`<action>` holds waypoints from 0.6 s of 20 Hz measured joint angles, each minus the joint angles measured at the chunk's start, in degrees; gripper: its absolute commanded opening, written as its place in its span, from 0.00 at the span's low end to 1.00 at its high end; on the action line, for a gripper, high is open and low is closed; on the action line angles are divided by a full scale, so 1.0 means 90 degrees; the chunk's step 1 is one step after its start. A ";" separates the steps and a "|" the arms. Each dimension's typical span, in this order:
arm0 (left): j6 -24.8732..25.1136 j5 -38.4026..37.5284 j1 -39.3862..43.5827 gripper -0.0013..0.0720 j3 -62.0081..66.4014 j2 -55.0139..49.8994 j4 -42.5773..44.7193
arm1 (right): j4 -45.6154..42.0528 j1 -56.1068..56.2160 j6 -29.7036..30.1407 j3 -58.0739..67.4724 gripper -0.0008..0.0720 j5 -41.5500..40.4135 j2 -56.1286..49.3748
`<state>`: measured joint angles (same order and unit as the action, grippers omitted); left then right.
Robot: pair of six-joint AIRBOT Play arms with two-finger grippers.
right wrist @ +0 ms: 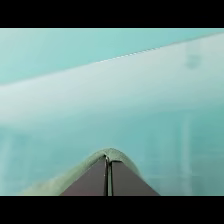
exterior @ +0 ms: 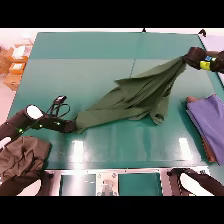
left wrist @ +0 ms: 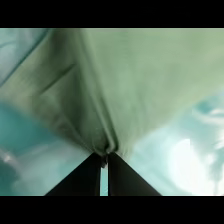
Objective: Fold the shirts.
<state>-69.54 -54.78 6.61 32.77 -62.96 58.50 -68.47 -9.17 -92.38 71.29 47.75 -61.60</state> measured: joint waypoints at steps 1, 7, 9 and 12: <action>-0.0068 -0.0036 0.0000 0.05 0.0000 0.0000 0.0175 | -0.0051 -0.0250 -0.0002 0.0058 0.04 0.0000 -0.0255; -0.0219 -0.0056 -0.0007 0.99 -0.0005 0.0000 0.0357 | -0.0070 -0.0736 0.0265 0.0170 0.04 0.0204 -0.1574; -0.0223 -0.0097 0.0007 0.99 0.0039 -0.0002 0.0231 | -0.0012 -0.0656 0.0376 0.0160 0.04 0.0294 -0.1817; -0.0223 -0.0100 0.0005 0.99 0.0359 -0.0002 0.0185 | -0.0005 -0.0617 0.0510 0.0136 0.04 0.0350 -0.1987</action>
<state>-71.55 -55.68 6.66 36.01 -62.98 60.16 -68.51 -14.72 -87.79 72.51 50.89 -79.48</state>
